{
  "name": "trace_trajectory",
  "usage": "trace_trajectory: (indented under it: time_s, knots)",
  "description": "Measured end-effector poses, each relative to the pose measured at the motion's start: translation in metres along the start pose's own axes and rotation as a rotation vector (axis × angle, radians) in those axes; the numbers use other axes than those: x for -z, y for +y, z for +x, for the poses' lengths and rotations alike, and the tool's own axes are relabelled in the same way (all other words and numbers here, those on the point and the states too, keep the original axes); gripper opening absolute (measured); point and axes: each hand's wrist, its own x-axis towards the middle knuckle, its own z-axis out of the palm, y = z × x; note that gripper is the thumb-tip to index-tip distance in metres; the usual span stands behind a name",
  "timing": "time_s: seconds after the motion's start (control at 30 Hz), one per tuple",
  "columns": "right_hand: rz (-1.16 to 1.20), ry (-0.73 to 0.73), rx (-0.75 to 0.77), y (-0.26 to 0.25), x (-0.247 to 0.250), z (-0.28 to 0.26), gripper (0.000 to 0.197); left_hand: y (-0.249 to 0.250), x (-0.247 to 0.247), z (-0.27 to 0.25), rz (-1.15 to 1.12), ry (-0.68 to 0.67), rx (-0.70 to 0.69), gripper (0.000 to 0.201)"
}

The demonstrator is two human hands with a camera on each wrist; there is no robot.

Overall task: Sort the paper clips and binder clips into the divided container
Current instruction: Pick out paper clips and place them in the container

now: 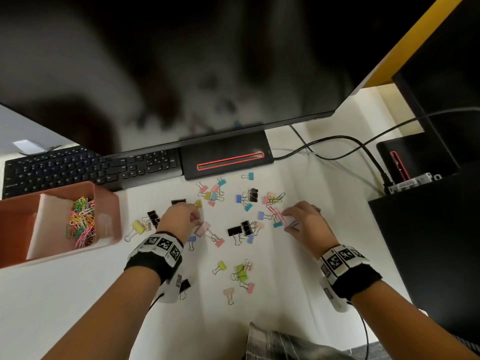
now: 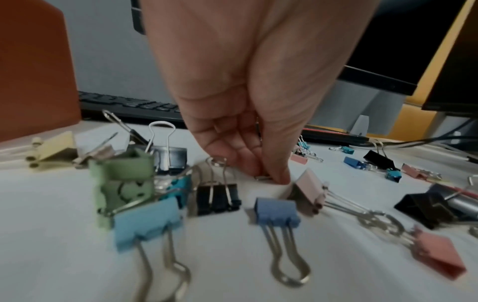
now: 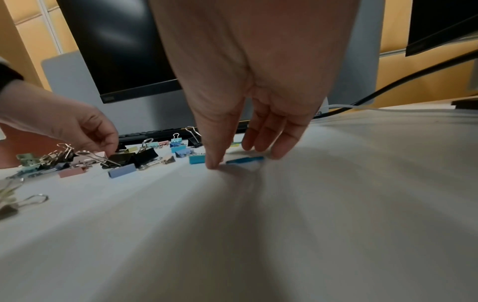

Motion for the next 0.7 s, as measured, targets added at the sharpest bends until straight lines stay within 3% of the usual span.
trace_trajectory:
  time_s: [0.13, 0.3, 0.47, 0.57, 0.7]
  knots:
    - [0.049, 0.027, 0.022, 0.012, 0.004, -0.003, 0.026, 0.001, 0.000, 0.002, 0.002, -0.043, 0.000, 0.005]
    - [0.096, 0.030, 0.059, 0.015, 0.005, -0.001, 0.014, 0.004, 0.007, 0.000, 0.078, -0.124, -0.094, 0.008]
    - [0.166, -0.028, -0.068, 0.017, 0.009, 0.000, 0.008, 0.029, 0.018, -0.019, -0.095, -0.038, -0.302, 0.008]
    - [0.099, -0.040, -0.011, 0.017, 0.011, -0.001, 0.007, 0.046, 0.012, -0.033, -0.131, -0.069, -0.408, 0.008]
    - [0.146, 0.037, 0.022, 0.005, 0.012, 0.009, 0.007, 0.065, -0.008, -0.046, -0.185, -0.117, -0.427, 0.003]
